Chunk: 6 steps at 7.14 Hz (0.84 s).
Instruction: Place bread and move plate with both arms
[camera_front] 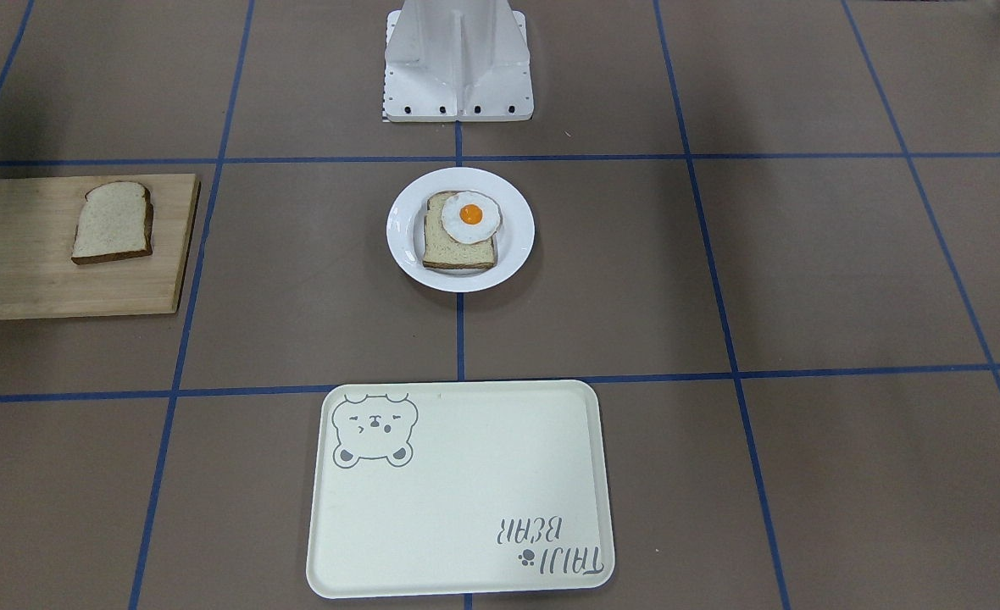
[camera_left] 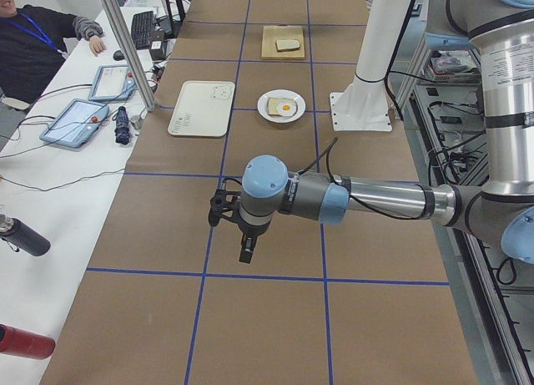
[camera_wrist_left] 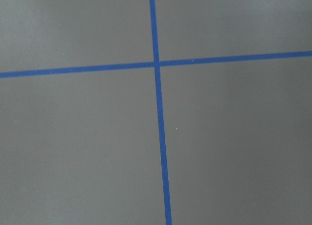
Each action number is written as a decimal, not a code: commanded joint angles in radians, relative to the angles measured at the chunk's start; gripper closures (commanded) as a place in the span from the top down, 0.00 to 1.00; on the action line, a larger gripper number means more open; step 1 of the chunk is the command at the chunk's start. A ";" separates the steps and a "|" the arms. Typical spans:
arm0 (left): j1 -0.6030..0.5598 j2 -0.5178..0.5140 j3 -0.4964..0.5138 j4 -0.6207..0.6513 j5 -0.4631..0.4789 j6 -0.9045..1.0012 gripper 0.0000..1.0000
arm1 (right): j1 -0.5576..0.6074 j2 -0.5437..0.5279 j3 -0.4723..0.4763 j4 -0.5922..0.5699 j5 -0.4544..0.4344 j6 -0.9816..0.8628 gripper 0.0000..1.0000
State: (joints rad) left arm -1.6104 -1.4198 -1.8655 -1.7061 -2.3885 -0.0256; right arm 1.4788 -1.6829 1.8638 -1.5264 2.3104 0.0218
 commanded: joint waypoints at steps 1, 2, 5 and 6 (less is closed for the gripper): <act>-0.014 -0.125 0.043 -0.021 0.009 -0.005 0.98 | 0.003 0.034 -0.026 0.072 -0.002 -0.005 1.00; -0.016 -0.111 0.040 -0.041 0.011 0.007 0.98 | 0.003 0.028 -0.055 0.139 0.004 0.000 1.00; -0.016 -0.026 0.051 -0.269 0.011 -0.008 0.98 | -0.015 -0.003 -0.054 0.212 0.073 0.074 1.00; -0.014 -0.025 0.060 -0.288 0.008 -0.034 0.98 | -0.050 -0.014 -0.052 0.253 0.105 0.184 1.00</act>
State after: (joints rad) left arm -1.6260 -1.4628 -1.8165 -1.9332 -2.3781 -0.0352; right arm 1.4610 -1.6861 1.8112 -1.3122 2.3711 0.1008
